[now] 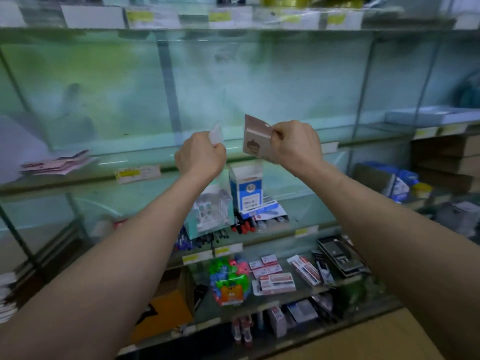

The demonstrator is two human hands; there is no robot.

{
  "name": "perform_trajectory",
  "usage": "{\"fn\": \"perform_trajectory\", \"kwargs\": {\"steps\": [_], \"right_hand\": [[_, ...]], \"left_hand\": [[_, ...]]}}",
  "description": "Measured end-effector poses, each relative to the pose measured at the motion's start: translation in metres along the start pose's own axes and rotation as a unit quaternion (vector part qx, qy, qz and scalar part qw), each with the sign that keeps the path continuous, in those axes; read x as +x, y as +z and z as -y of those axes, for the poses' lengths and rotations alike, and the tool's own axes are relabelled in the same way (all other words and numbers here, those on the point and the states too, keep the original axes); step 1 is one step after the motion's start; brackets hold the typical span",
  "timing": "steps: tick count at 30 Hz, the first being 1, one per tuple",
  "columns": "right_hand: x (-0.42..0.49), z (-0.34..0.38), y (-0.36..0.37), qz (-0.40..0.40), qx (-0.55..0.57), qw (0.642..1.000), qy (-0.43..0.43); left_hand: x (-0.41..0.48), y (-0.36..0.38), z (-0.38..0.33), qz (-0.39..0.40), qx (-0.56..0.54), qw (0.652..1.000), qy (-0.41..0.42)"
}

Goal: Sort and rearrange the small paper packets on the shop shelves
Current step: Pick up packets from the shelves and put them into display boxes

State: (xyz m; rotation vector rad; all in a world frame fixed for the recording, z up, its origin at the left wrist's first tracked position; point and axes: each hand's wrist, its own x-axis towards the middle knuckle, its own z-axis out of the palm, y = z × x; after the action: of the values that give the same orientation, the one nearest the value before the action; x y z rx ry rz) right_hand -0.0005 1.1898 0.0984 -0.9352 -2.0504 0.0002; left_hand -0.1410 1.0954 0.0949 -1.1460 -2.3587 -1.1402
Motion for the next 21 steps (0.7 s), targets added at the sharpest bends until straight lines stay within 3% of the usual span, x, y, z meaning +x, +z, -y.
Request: {"fn": "perform_trajectory", "kwargs": {"steps": [10, 21], "right_hand": [[-0.094, -0.102, -0.112, 0.019, -0.1, 0.989, 0.111], [-0.183, -0.219, -0.218, 0.007, -0.194, 0.947, 0.257]], "left_hand": [[-0.097, 0.041, -0.116, 0.104, 0.022, 0.991, 0.086], [-0.192, 0.109, -0.249, 0.199, 0.021, 0.957, 0.21]]}}
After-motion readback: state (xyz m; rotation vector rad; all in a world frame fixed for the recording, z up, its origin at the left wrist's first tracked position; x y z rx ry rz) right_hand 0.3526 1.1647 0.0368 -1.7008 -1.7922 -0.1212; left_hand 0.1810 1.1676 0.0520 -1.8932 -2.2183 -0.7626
